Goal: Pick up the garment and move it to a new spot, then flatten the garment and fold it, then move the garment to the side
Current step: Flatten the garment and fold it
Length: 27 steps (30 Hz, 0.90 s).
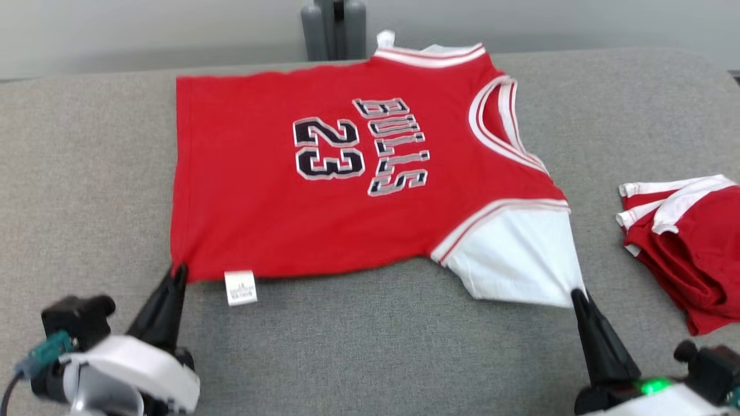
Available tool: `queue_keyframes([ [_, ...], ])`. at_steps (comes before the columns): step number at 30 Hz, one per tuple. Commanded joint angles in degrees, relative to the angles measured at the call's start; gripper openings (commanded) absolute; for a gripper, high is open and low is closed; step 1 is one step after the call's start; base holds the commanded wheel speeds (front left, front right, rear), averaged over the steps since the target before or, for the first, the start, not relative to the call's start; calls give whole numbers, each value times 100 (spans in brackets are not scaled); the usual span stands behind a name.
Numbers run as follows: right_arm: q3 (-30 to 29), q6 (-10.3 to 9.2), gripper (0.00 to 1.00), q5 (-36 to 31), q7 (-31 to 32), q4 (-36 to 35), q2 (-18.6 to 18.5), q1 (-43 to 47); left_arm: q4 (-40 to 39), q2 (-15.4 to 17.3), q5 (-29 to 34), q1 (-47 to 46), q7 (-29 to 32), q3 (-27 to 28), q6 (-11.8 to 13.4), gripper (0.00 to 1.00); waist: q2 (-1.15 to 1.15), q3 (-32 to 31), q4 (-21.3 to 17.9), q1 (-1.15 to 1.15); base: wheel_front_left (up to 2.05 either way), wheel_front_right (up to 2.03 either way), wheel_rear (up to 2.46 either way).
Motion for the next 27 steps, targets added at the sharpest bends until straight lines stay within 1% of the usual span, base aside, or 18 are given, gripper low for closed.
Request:
queue_keyframes([
  [1,-114,3,0,-107,152,-237,77,345,-320,122,-33,356,173,27,153,0,0,-160,-33,0,0,0,0],
  [4,-245,3,0,-193,440,-607,210,854,-849,202,-105,955,439,50,354,0,0,-286,-47,0,0,0,0],
  [10,-460,3,0,-331,911,-1171,319,1581,-1587,441,-282,1877,942,172,634,0,0,-491,-95,0,0,0,0],
  [13,-623,3,0,-406,1075,-1359,326,1777,-1833,563,-331,2172,1135,265,768,0,0,-566,-127,0,0,0,0],
  [16,-679,3,0,-376,1169,-1449,325,1871,-1964,591,-374,2276,1195,331,836,0,0,-591,-128,0,0,0,0],
  [17,-695,3,0,-348,1197,-1490,327,1901,-2018,630,-367,2335,1250,336,851,0,0,-593,-128,0,0,0,0],
  [21,-751,3,0,-307,1230,-1601,324,1785,-2108,571,-470,2217,1283,331,843,0,0,-553,-120,0,0,0,0],
  [27,-842,3,0,-295,1134,-1484,326,1183,-1910,502,-591,1718,1322,205,654,0,0,-404,-68,0,0,0,0],
])
